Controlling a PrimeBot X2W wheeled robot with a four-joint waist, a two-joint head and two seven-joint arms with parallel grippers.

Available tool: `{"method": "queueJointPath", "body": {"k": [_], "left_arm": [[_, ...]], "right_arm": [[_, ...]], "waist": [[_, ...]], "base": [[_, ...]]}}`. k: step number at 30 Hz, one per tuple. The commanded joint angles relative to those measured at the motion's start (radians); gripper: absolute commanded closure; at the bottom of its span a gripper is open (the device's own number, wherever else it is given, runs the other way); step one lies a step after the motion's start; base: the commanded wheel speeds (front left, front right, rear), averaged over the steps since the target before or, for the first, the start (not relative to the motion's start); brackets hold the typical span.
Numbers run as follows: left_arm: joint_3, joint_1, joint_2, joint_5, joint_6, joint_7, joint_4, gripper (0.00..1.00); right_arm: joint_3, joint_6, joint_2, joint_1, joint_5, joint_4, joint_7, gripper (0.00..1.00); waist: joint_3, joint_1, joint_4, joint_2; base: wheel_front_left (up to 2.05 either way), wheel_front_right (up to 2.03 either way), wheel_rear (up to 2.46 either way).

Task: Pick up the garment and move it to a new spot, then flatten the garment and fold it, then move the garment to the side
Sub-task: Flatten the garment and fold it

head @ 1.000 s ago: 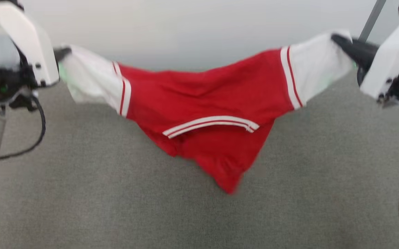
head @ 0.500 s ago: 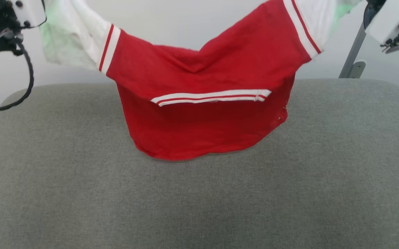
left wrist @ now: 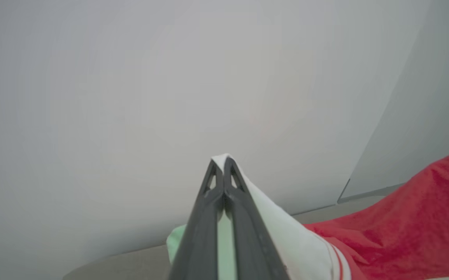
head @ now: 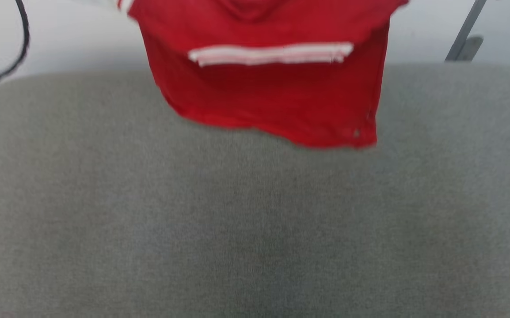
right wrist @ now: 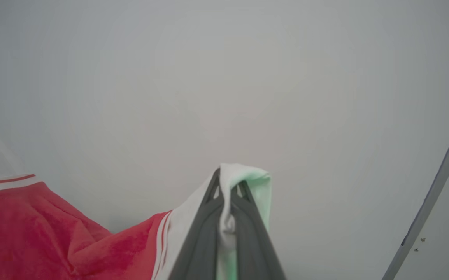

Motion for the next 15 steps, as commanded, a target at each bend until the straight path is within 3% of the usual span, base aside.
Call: {"method": "queueJointPath", "body": {"k": [1, 7, 15], "left_arm": [[0.005, -0.050, -0.012, 0.025, -0.015, -0.055, 0.025, 1.00], [0.006, -0.159, -0.036, 0.057, -0.044, -0.192, 0.089, 1.00], [-0.009, -0.326, -0.059, 0.144, -0.072, -0.497, 0.167, 1.00]], "right_arm": [[0.020, 0.000, -0.008, -0.053, -0.022, 0.035, -0.058, 1.00], [0.067, 0.000, -0.012, -0.182, -0.103, 0.139, -0.231, 1.00], [0.106, -0.001, -0.004, -0.396, -0.265, 0.322, -0.563, 1.00]], "waist": [[0.085, 0.0000, 0.004, 0.0000], [0.205, 0.0000, 0.010, 0.0000], [0.357, 0.0000, 0.025, 0.0000]], "base": [[0.00, 0.00, 0.00], [0.00, 0.00, 0.00], [0.00, 0.00, 0.00]]}}
